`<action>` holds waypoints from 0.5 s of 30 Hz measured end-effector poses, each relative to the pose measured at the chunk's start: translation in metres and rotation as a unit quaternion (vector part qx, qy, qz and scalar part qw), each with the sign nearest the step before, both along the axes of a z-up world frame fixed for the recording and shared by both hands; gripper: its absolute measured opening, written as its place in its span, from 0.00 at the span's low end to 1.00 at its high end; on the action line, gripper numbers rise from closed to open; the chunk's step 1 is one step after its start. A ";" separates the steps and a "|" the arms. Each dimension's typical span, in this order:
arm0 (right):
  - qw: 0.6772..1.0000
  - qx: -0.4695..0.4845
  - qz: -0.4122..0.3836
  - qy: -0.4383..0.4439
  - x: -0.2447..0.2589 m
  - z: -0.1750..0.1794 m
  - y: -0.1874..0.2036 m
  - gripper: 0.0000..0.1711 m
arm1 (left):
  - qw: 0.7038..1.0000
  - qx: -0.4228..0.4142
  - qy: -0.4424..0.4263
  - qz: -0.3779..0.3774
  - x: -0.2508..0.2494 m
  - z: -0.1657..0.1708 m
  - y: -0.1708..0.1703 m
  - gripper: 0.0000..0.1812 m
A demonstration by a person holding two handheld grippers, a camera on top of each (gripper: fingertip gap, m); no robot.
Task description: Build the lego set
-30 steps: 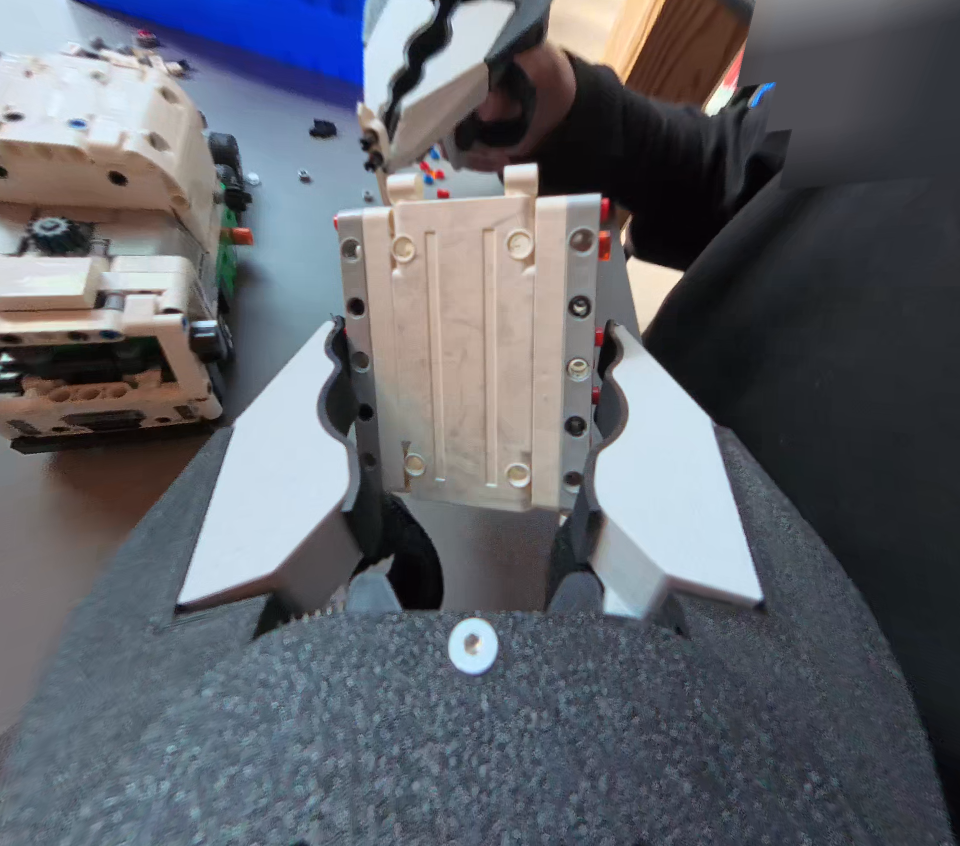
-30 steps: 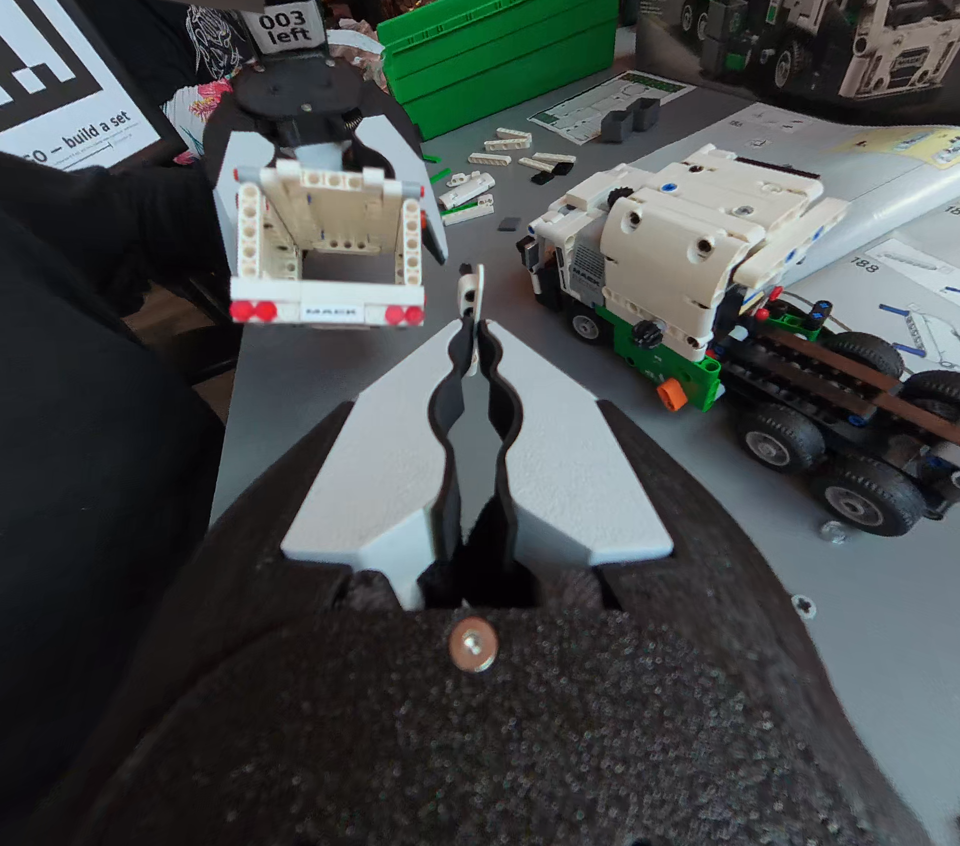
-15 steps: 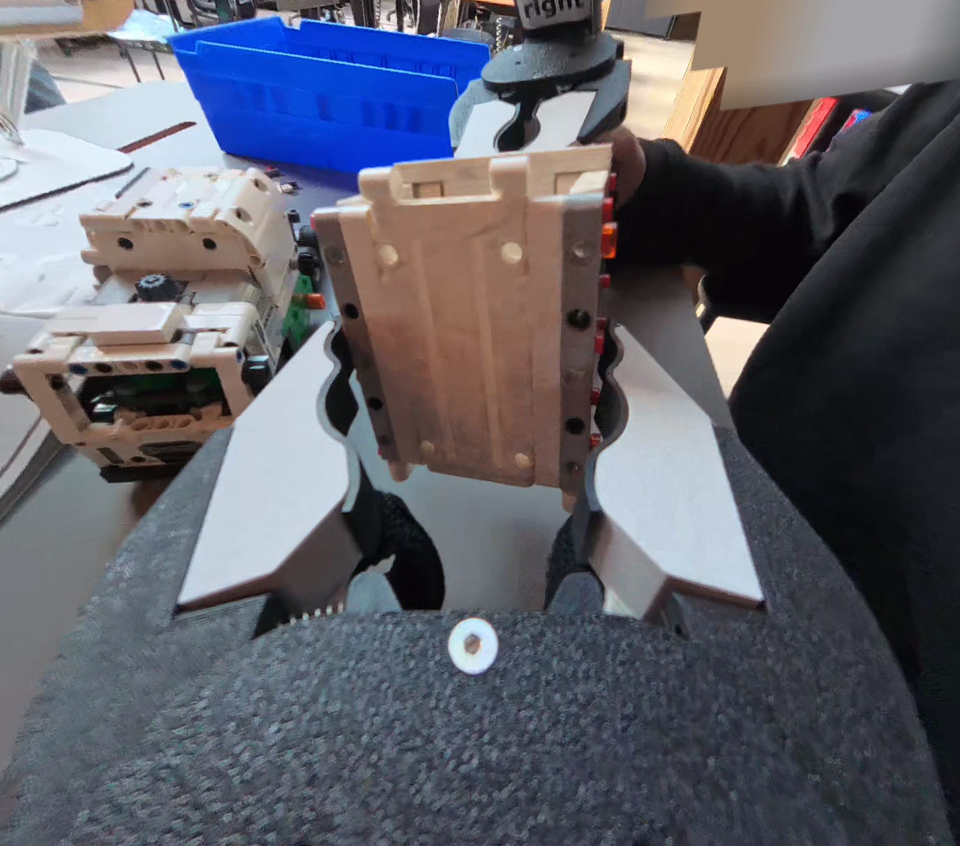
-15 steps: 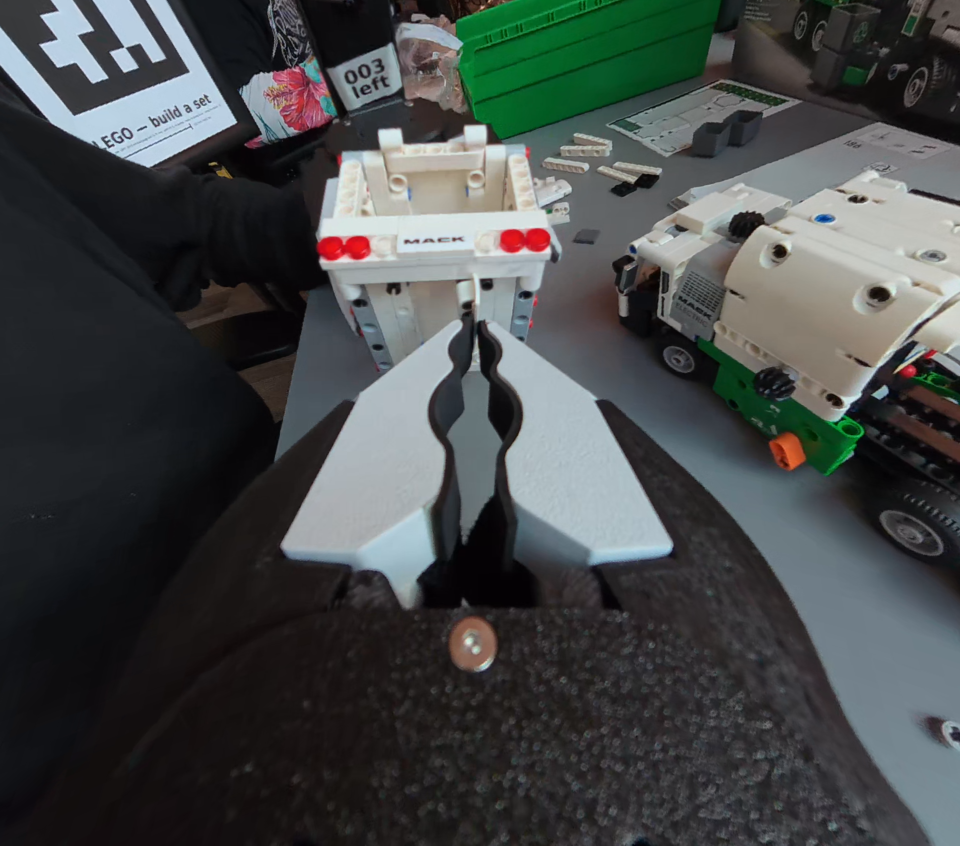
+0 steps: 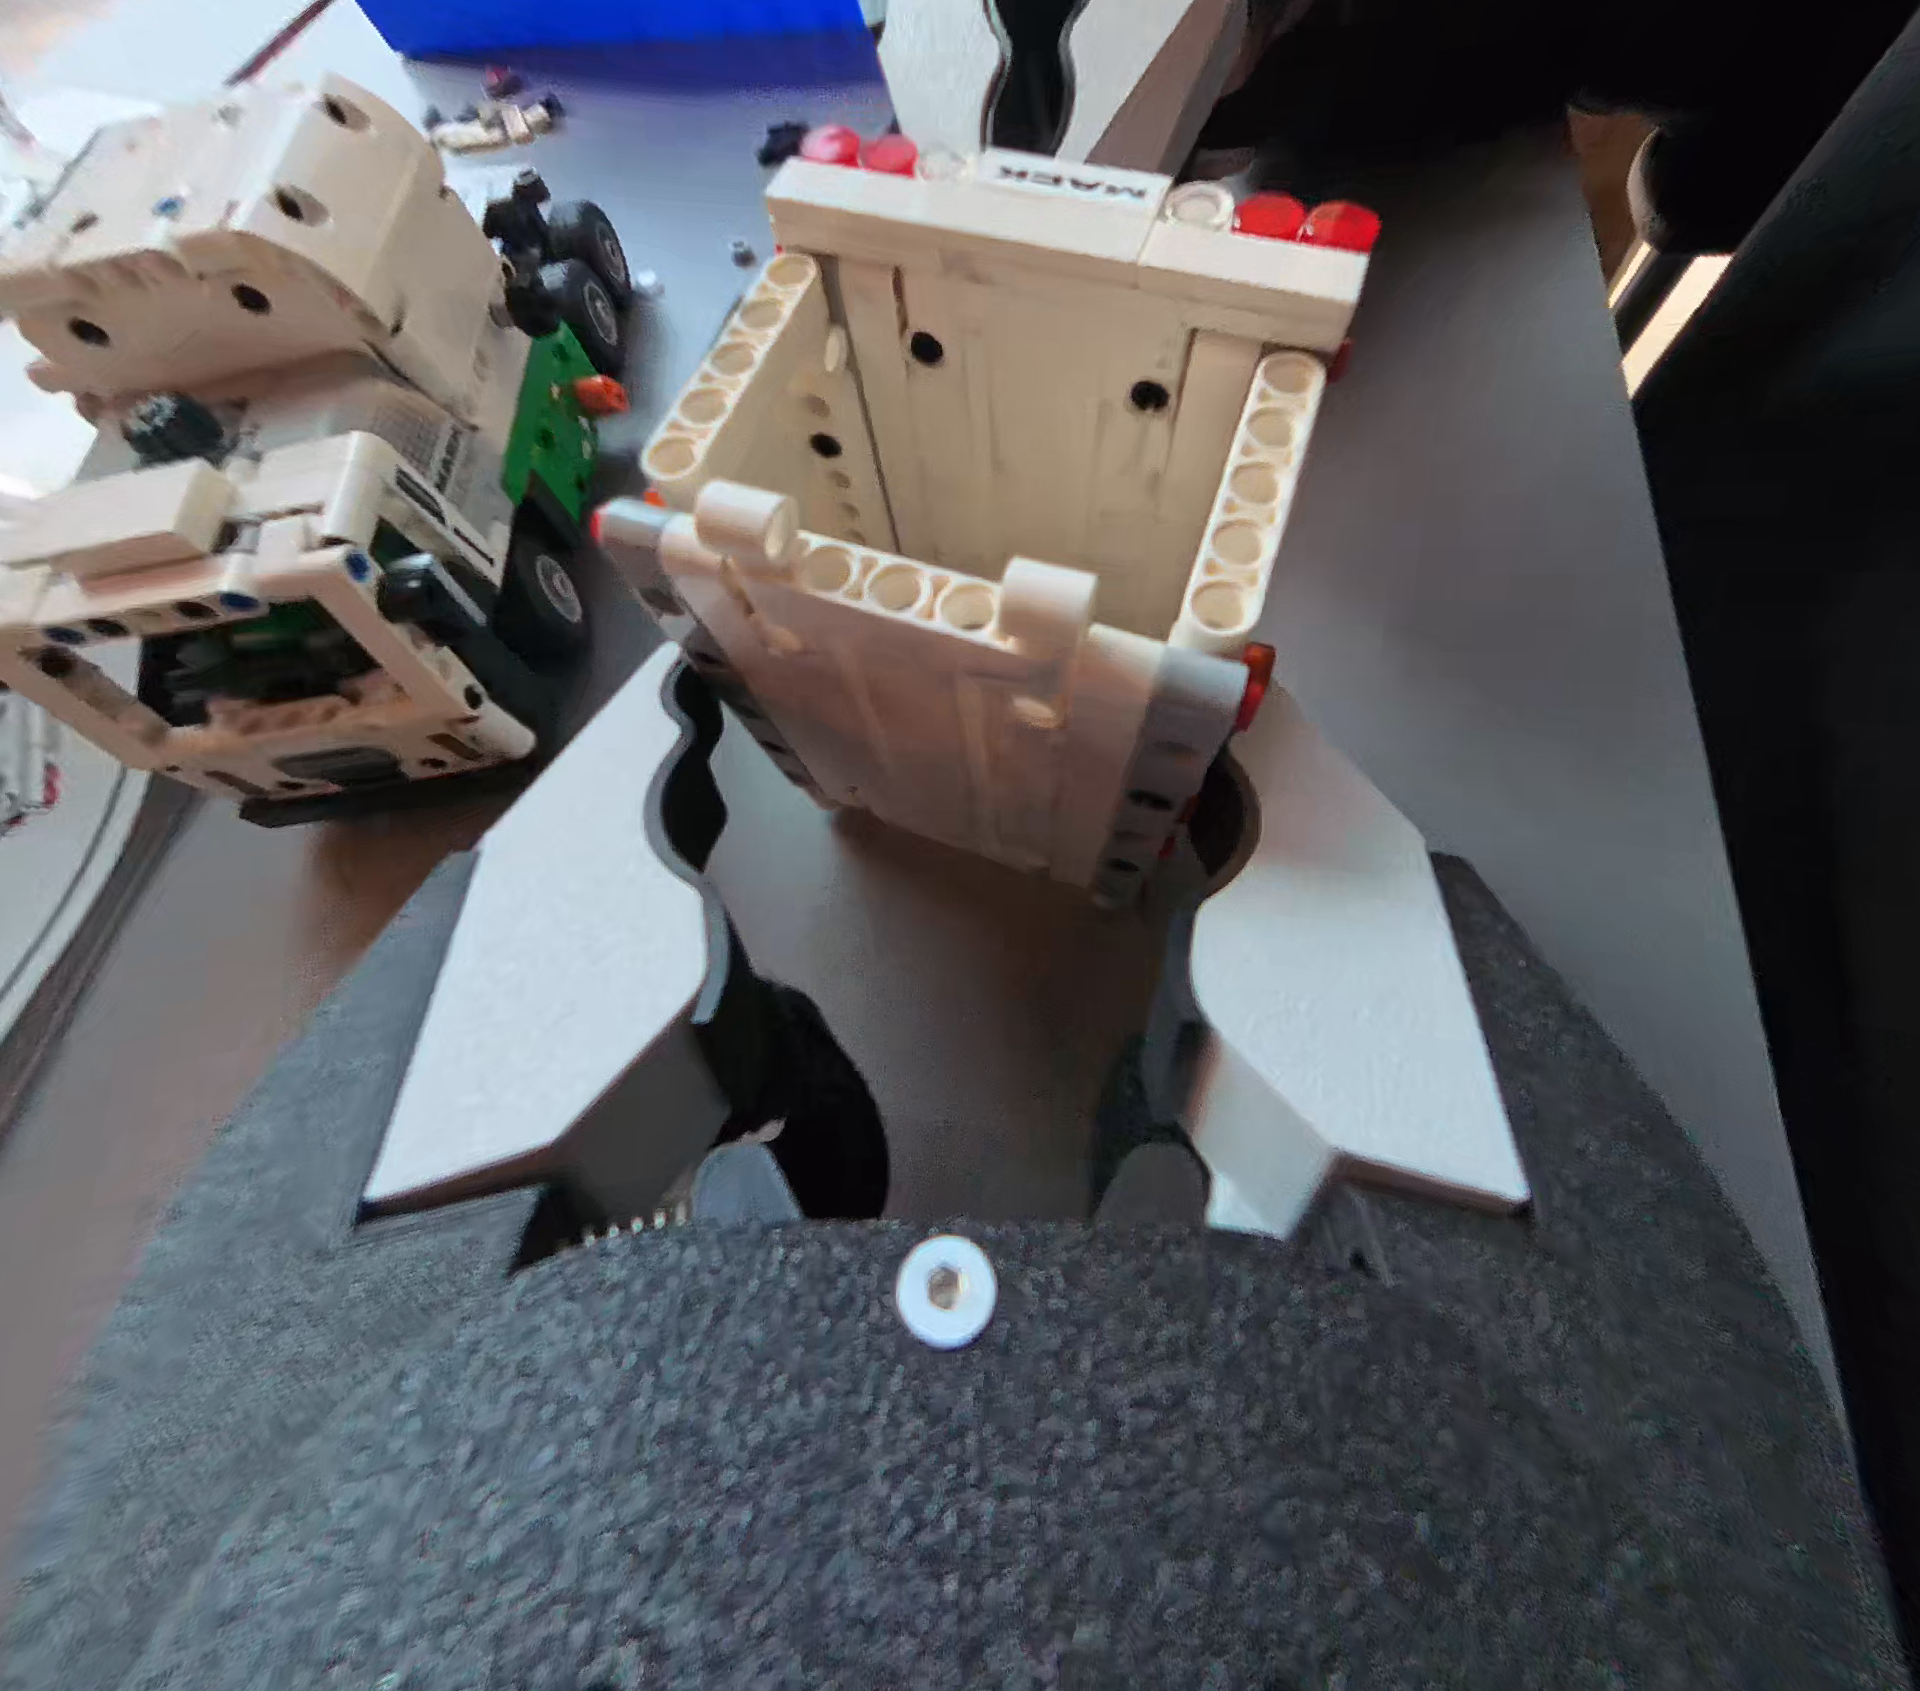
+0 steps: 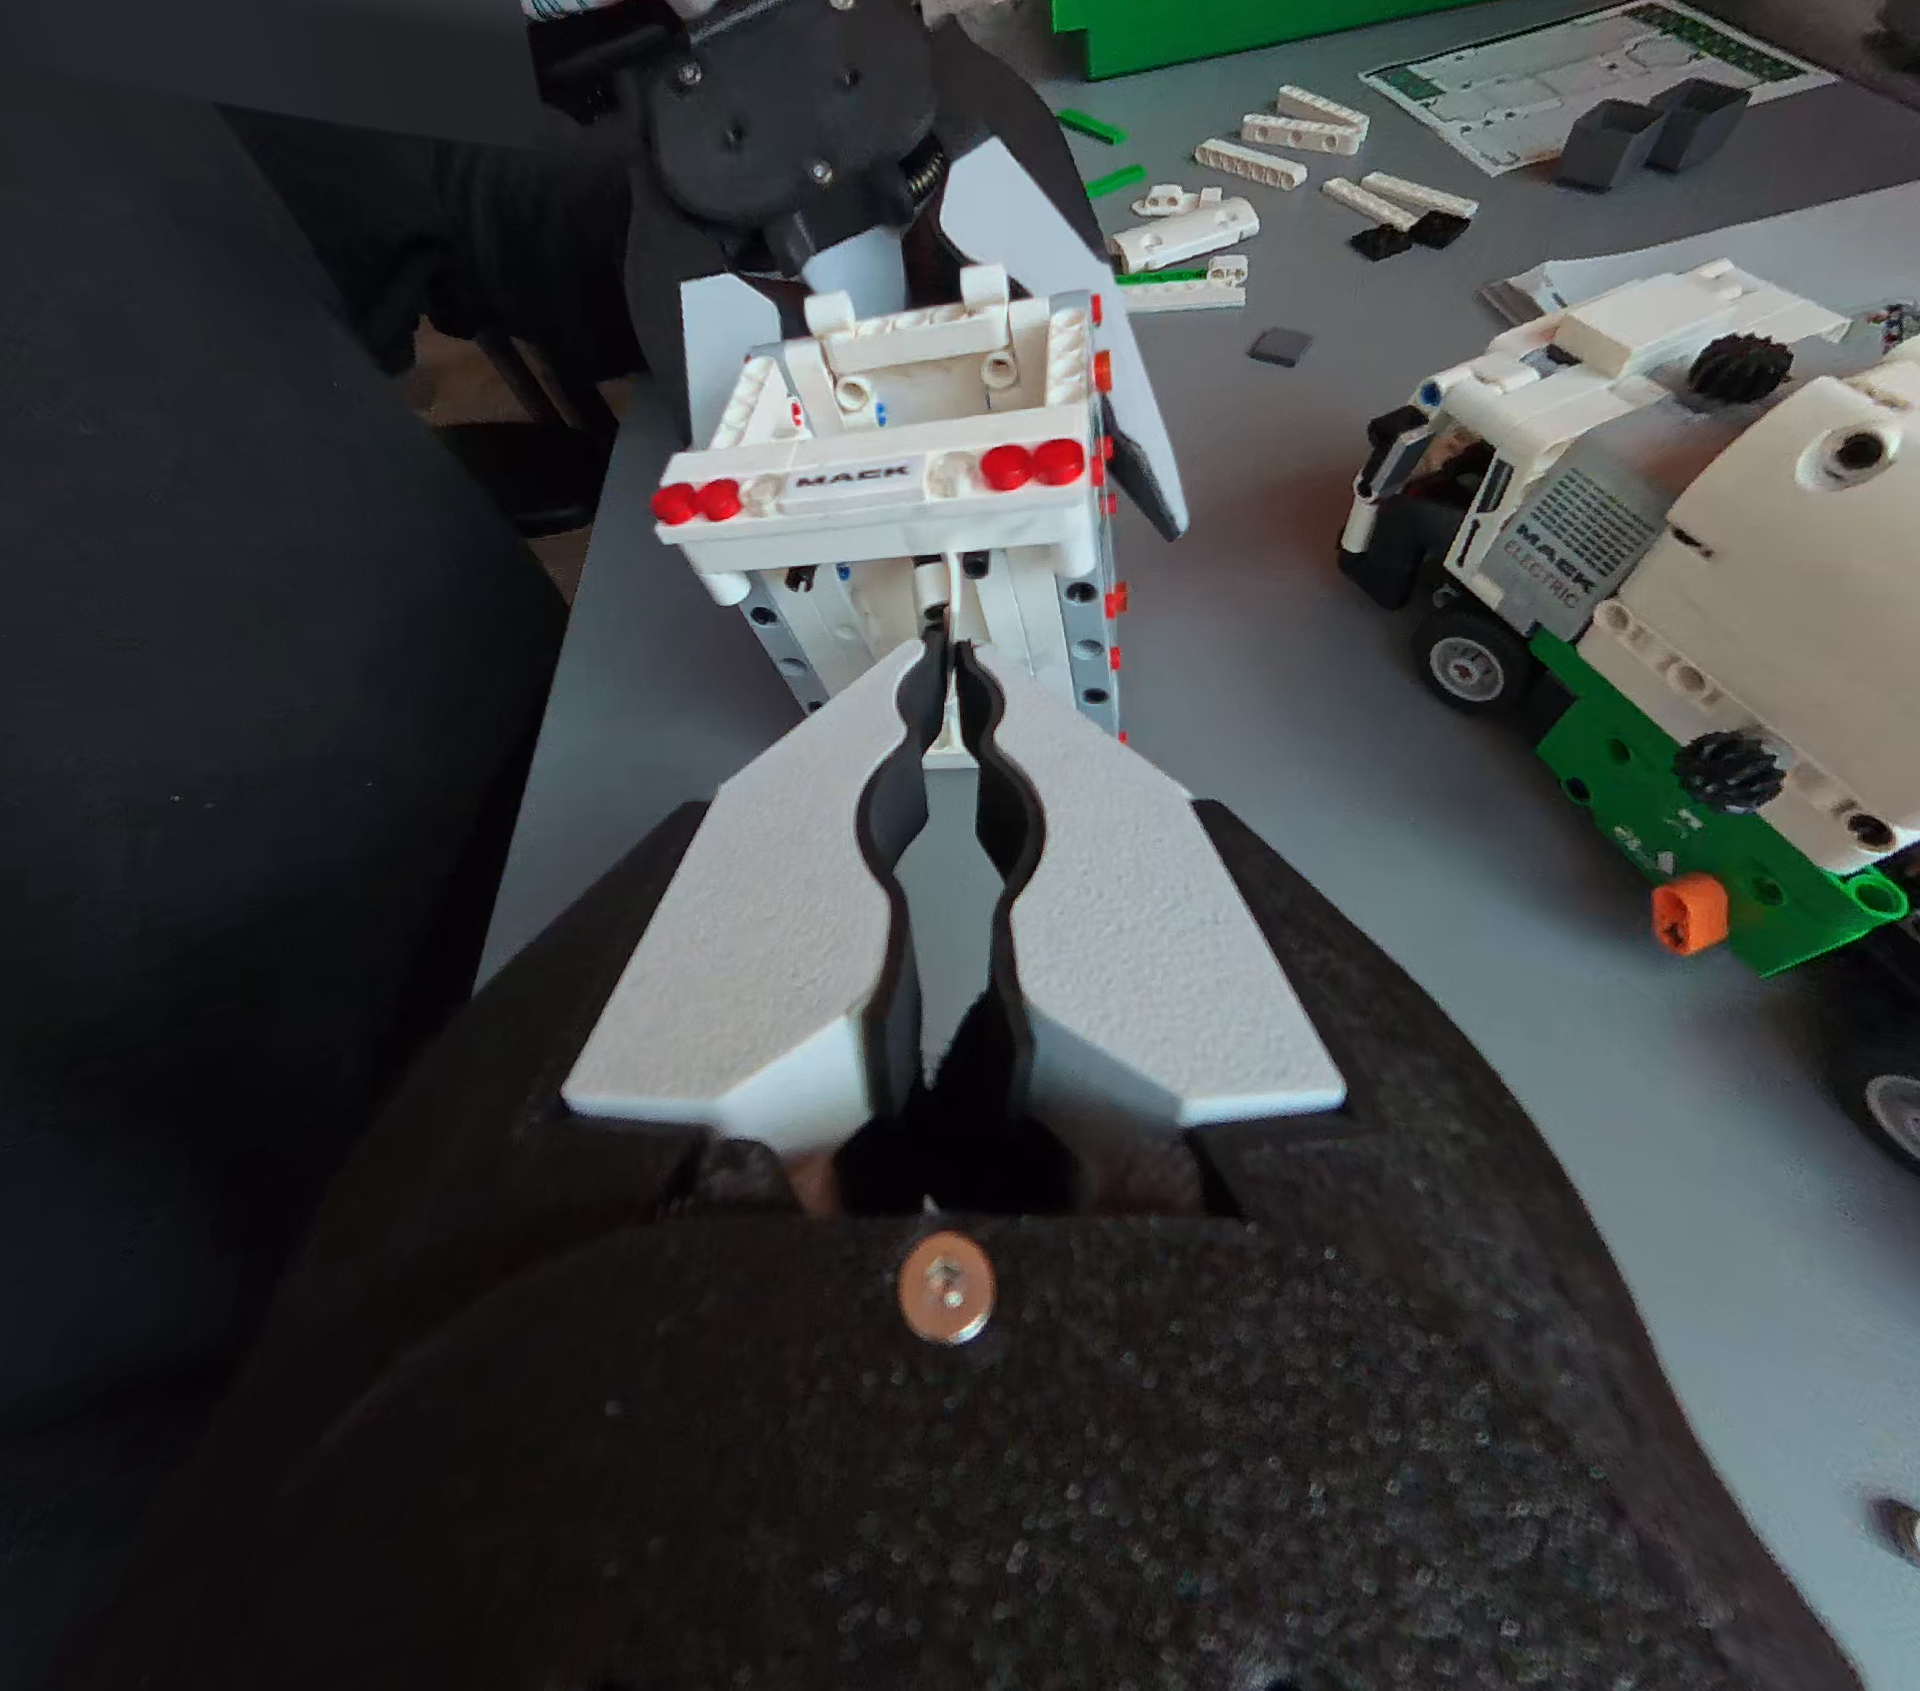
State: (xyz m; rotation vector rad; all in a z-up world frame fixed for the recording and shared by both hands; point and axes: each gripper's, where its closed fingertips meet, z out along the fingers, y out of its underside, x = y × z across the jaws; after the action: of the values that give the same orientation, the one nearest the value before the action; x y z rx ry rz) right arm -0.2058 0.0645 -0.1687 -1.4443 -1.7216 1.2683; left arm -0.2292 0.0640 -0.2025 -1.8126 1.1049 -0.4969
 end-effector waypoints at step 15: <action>0.997 -0.018 0.011 -0.069 0.020 -0.012 0.006 0.00 | 0.998 -0.040 0.010 -0.052 -0.002 0.000 -0.013 0.62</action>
State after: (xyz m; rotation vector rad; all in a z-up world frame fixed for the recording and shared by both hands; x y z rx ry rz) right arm -0.1860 0.0706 -0.1812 -1.5693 -1.8180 1.2427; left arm -0.2311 0.0514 -0.2025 -1.8388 1.2132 -0.5936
